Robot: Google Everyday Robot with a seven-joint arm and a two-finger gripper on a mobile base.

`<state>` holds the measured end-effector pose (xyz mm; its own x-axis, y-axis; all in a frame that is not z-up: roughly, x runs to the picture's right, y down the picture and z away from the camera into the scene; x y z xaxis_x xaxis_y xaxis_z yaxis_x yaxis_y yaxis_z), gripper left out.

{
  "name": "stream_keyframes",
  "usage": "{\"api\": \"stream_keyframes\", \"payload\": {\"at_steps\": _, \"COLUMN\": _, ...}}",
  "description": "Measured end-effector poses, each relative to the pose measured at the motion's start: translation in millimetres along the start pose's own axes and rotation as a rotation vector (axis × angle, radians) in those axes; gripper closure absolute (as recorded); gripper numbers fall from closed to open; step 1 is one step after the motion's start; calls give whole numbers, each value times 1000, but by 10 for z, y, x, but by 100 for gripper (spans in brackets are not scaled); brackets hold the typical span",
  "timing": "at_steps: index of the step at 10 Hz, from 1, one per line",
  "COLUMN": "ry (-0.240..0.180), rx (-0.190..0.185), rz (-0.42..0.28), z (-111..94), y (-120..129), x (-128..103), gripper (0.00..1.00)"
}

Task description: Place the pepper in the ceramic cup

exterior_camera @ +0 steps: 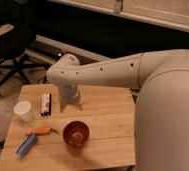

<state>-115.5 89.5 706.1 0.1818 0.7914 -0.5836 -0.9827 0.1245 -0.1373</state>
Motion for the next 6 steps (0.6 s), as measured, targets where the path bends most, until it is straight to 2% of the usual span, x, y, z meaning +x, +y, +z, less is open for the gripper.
{"api": "stream_keyframes", "payload": {"at_steps": 1, "ry": -55, "rx": -23, "rz": -120, "z": -35, "y": 126, "x": -63, "gripper": 35}}
{"api": "stream_keyframes", "payload": {"at_steps": 3, "ry": -130, "rx": -64, "rz": -320, "z": -90, "y": 364, "x": -103, "gripper": 35}}
{"api": "stream_keyframes", "payload": {"at_steps": 6, "ry": -224, "rx": -118, "rz": -615, "z": -148, "y": 796, "x": -89, "gripper": 35}}
